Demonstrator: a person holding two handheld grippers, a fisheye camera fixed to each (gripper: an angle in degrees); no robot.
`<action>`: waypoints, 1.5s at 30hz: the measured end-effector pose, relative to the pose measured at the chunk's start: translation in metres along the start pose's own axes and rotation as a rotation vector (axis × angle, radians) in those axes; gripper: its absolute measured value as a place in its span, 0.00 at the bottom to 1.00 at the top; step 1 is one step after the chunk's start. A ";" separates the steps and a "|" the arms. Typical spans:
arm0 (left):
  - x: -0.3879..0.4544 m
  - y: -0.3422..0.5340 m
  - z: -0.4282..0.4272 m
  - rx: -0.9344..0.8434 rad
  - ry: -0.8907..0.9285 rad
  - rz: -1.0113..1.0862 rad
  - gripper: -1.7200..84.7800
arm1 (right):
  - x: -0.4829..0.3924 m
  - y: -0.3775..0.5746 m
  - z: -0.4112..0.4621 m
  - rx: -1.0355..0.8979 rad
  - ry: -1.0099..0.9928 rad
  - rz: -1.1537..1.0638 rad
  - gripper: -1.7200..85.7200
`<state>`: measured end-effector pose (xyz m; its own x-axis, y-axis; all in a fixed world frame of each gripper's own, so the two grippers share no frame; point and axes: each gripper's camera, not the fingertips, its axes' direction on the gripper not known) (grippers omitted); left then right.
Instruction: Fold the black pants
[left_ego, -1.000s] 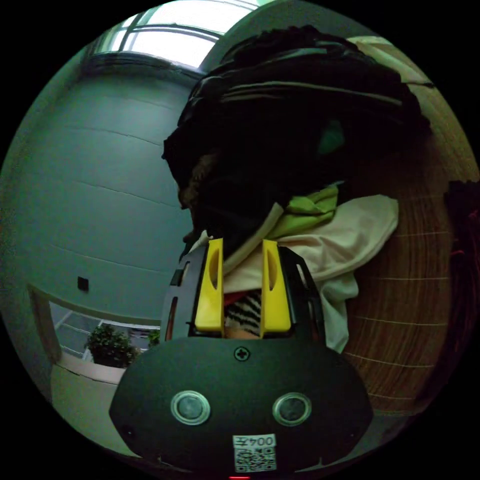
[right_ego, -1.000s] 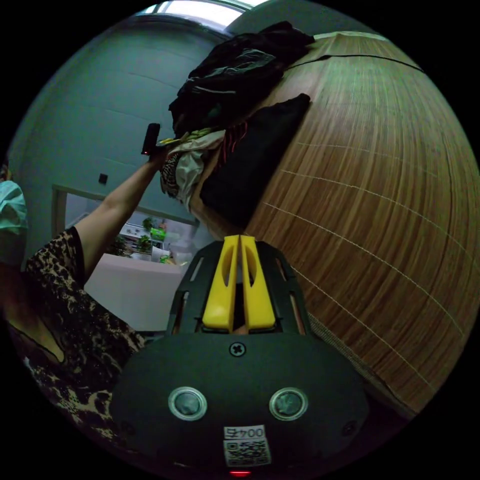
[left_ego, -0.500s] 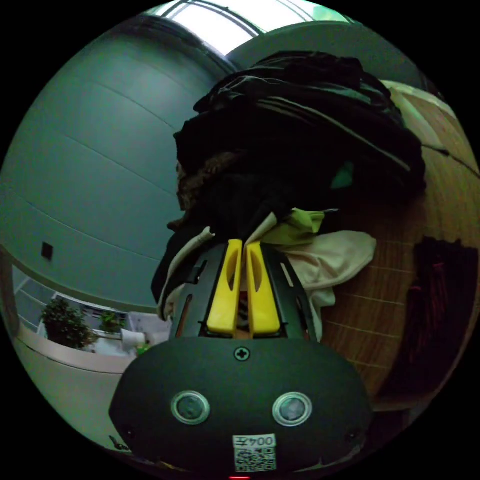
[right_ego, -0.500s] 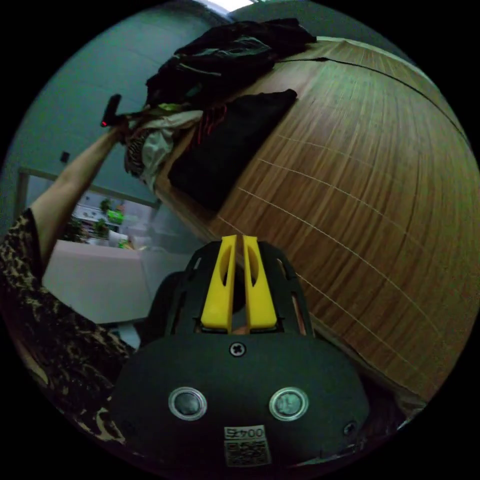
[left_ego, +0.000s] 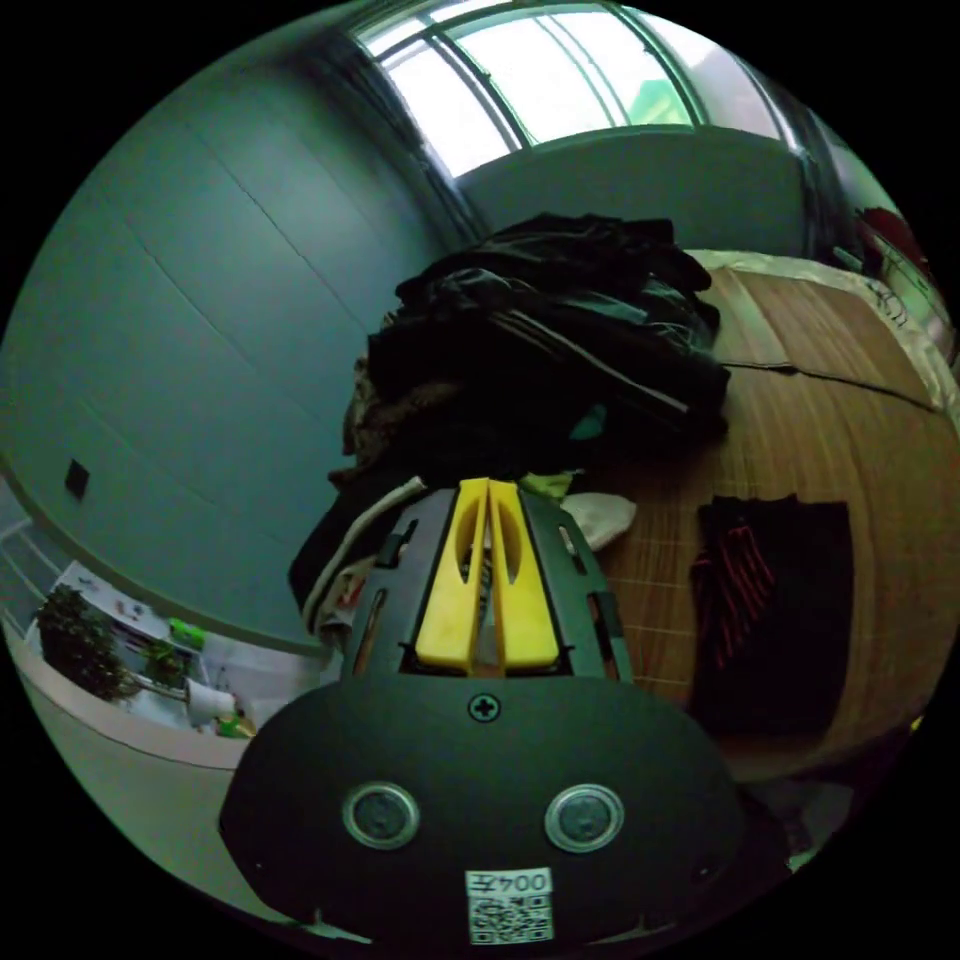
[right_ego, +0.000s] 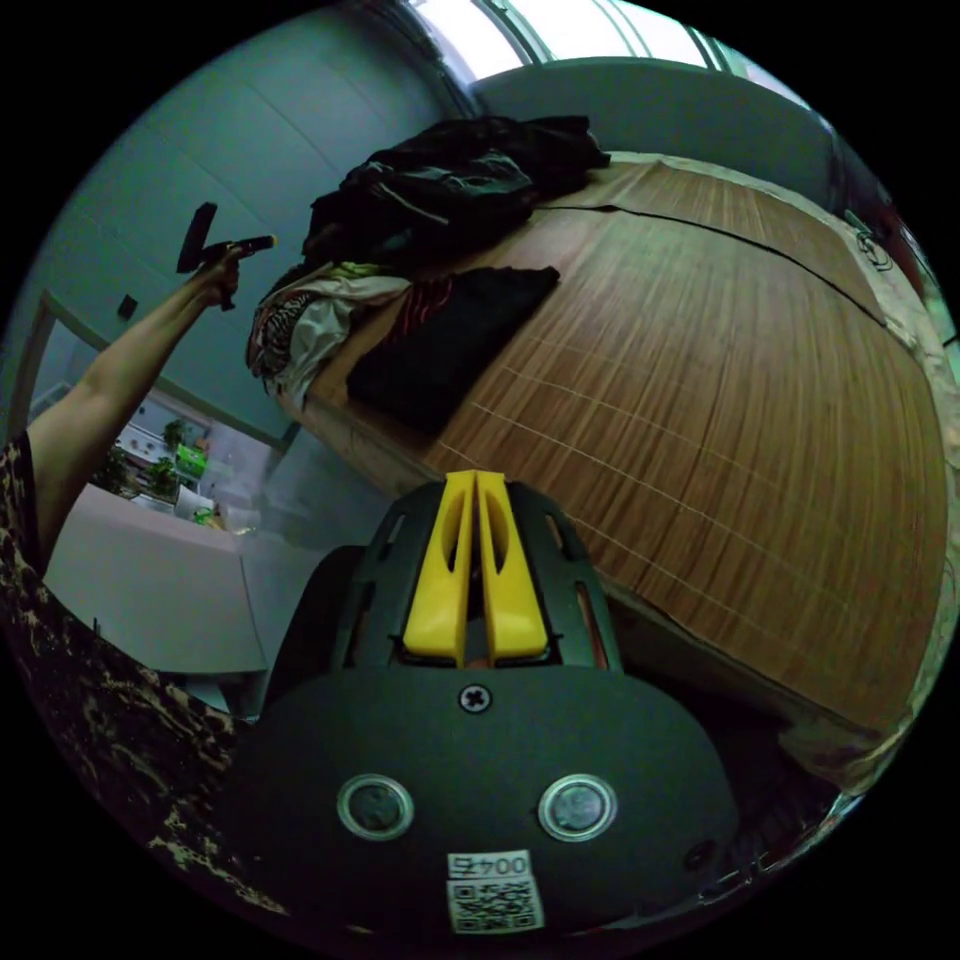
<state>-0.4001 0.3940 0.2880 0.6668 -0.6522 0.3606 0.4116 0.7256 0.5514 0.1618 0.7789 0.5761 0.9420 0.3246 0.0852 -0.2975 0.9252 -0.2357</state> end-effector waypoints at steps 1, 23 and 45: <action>0.002 0.001 0.001 -0.007 -0.028 0.026 0.04 | 0.002 0.007 -0.002 -0.012 0.015 -0.005 0.01; -0.026 -0.048 0.064 -0.121 -0.192 0.084 0.08 | 0.047 0.030 0.021 -0.207 0.059 -0.049 0.02; -0.093 -0.076 -0.228 0.191 0.396 -0.304 0.03 | 0.127 0.141 -0.052 -0.051 -0.088 0.042 0.01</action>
<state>-0.3517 0.4488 0.0411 0.7337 -0.6675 -0.1273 0.5267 0.4403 0.7271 0.2477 0.9398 0.5030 0.9110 0.3806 0.1585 -0.3256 0.9000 -0.2898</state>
